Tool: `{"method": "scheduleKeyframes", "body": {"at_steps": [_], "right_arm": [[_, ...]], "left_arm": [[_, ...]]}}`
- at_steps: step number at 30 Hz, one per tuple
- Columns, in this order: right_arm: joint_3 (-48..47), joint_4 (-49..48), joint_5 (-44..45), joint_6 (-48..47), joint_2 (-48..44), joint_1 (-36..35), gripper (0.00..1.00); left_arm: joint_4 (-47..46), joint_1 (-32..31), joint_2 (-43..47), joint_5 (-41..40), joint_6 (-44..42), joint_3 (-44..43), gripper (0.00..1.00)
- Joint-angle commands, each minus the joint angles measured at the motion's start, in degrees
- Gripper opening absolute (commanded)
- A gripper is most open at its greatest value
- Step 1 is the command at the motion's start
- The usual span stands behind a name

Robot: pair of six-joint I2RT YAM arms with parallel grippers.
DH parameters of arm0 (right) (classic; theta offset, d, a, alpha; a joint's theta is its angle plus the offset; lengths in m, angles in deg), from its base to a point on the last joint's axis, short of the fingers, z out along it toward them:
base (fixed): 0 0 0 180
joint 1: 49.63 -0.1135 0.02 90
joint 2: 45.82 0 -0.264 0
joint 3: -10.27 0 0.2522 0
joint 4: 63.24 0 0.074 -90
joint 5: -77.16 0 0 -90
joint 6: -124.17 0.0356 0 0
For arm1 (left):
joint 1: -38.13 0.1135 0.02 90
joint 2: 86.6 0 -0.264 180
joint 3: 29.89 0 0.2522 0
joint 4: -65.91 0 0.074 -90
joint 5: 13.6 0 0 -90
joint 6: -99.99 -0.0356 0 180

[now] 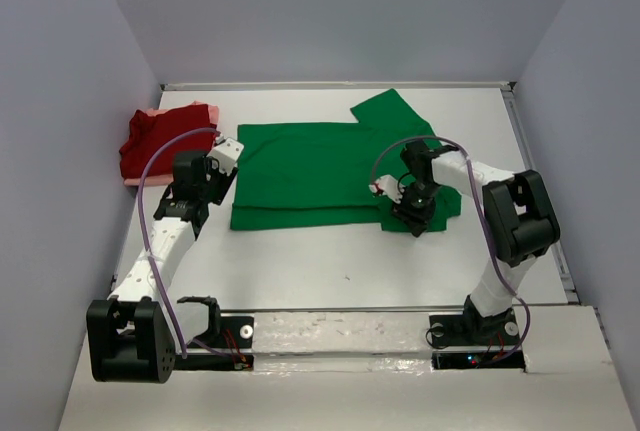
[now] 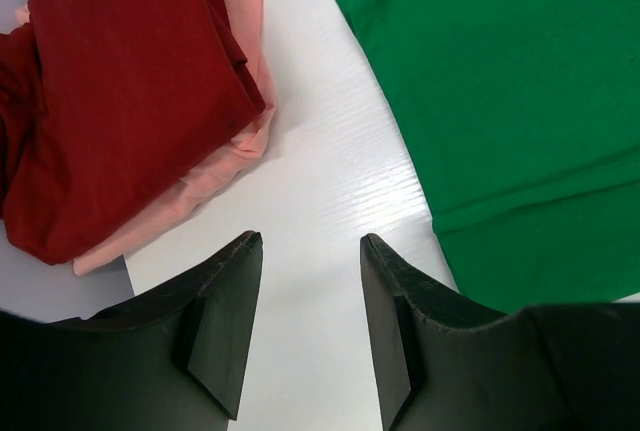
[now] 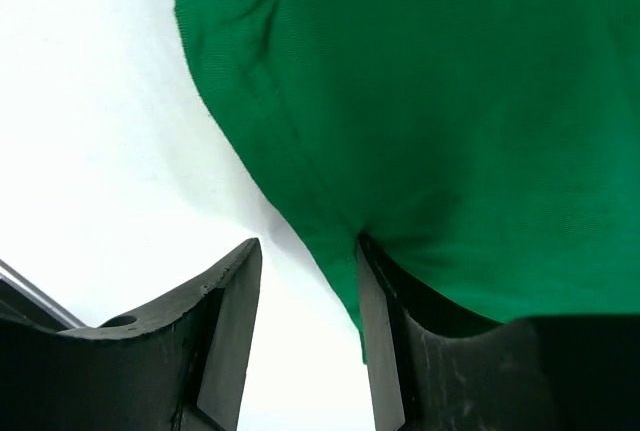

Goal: Fold and stack the t-shirts
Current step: Fold the flattened T-shirt at the center of the board.

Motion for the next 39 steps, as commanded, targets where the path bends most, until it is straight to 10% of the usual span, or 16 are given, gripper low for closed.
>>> {"method": "scheduleKeyframes", "body": {"at_steps": [1, 30, 39], "right_arm": [[4.00, -1.03, -0.22, -0.82, -1.46, -2.33, 0.49], [5.51, -14.49, 10.68, 4.01, 5.13, -6.11, 0.32], [4.37, -14.76, 12.79, 4.63, 6.09, -6.11, 0.00]], "left_arm": [[-1.07, 0.24, 0.67, 0.47, -0.34, 0.51, 0.56], [-0.89, 0.24, 1.37, 0.64, -1.22, 1.56, 0.56], [-0.98, 0.24, 0.94, 0.82, -1.39, 1.39, 0.56]]}}
